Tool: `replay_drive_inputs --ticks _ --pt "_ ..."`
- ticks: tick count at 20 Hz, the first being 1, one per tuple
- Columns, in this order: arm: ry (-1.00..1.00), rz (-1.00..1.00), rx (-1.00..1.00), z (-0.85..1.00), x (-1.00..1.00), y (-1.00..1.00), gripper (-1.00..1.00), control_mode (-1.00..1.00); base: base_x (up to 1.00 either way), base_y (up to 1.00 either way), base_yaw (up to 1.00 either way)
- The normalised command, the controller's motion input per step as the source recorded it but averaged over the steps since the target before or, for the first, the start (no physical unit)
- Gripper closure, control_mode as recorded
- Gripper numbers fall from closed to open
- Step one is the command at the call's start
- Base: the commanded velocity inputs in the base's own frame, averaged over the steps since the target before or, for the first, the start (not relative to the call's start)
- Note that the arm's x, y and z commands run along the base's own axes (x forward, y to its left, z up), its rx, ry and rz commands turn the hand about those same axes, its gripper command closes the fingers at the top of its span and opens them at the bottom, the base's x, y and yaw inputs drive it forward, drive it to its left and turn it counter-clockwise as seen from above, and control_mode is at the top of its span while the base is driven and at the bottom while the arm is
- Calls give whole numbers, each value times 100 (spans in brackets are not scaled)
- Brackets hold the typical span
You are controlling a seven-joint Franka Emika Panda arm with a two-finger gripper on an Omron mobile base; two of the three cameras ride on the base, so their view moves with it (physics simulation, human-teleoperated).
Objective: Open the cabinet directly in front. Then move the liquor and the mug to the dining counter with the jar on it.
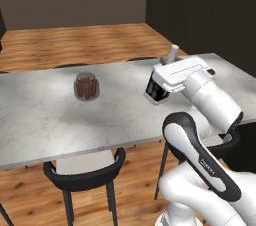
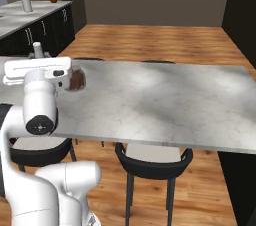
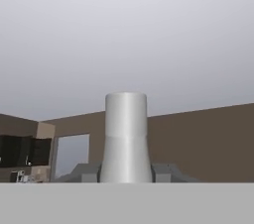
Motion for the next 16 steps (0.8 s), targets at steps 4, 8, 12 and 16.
replay_drive_inputs --ticks 4,8,12,16 --pt "4 6 -2 0 3 12 100 -100 0 0 0" --pt "16 8 -11 -2 15 7 100 -100 0 0 0" --pt "14 14 -1 -13 2 0 100 -100 0 0 0" --pt "0 0 0 -1 -2 0 100 -100 0 0 0"
